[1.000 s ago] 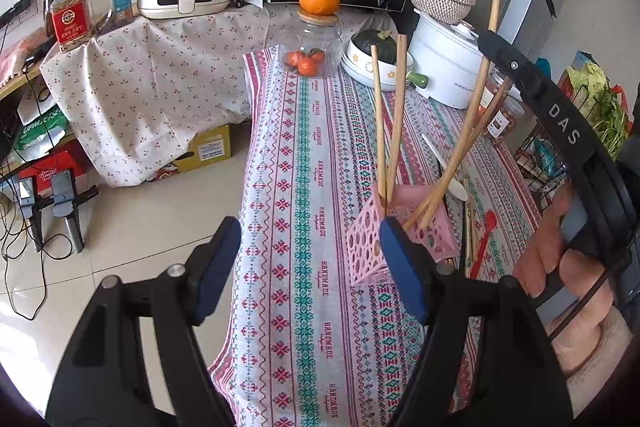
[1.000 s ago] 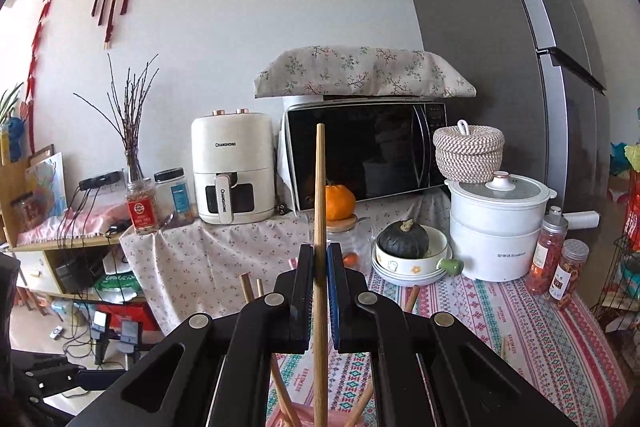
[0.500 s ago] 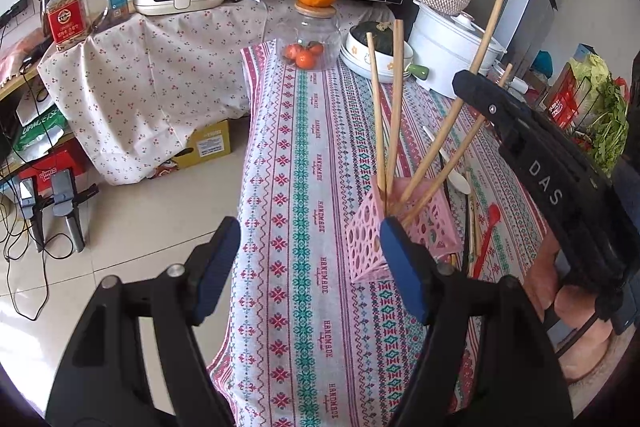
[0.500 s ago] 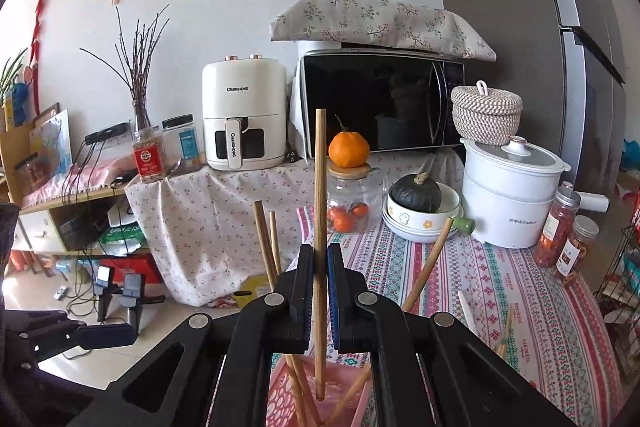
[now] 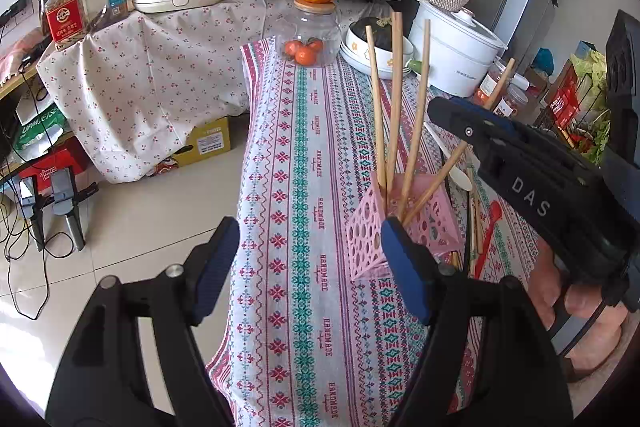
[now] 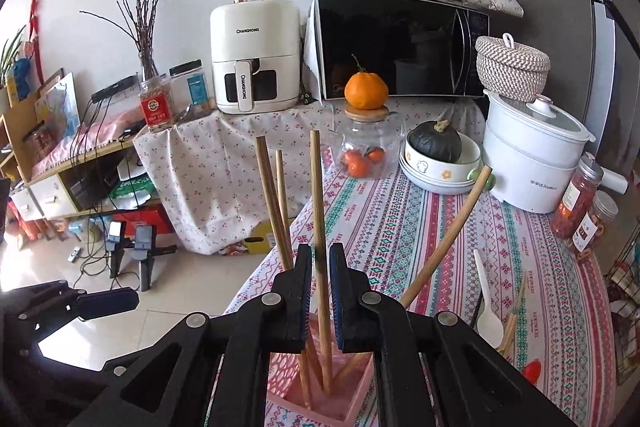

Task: Organize utensils
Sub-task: 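Lower the chopsticks into the basket and open both tools, then grasp a dark chopstick with the left tool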

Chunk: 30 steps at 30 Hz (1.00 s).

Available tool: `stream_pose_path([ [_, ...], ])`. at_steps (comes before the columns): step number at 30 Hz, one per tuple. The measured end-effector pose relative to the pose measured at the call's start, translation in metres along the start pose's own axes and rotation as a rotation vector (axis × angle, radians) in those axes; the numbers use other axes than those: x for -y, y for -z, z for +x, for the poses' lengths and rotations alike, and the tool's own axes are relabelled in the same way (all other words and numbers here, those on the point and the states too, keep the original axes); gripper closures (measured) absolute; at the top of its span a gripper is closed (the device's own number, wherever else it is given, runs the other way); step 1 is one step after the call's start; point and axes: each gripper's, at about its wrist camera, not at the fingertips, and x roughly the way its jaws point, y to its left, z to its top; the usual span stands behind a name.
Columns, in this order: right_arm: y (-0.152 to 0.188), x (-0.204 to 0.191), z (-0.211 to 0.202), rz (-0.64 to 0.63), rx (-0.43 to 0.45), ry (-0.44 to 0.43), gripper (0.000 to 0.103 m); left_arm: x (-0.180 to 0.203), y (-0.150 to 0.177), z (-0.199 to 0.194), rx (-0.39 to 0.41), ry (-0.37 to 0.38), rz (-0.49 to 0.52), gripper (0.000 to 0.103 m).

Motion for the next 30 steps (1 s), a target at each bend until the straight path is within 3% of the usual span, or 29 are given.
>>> stream_pose_path([
  [3, -0.004, 0.006, -0.009, 0.032, 0.019, -0.027, 0.07, 0.0, -0.001, -0.002, 0.008, 0.004, -0.001, 0.026],
  [7, -0.01, 0.017, -0.028, 0.056, 0.039, -0.043, 0.059, 0.005, -0.001, -0.007, 0.025, 0.009, 0.016, 0.022],
  [10, -0.011, 0.032, -0.046, 0.078, 0.039, -0.048, 0.044, 0.013, -0.001, -0.011, 0.036, 0.018, 0.032, 0.021],
  [15, -0.006, 0.071, -0.074, 0.101, 0.021, 0.001, 0.028, 0.035, 0.001, -0.016, 0.047, 0.037, 0.076, 0.017],
  [21, 0.016, 0.132, -0.095, 0.187, -0.033, 0.103, 0.019, 0.077, 0.005, -0.017, 0.042, 0.081, 0.159, 0.016],
  [30, 0.055, 0.207, -0.108, 0.297, -0.185, 0.227, 0.017, 0.154, 0.018, -0.005, 0.001, 0.115, 0.342, 0.016],
])
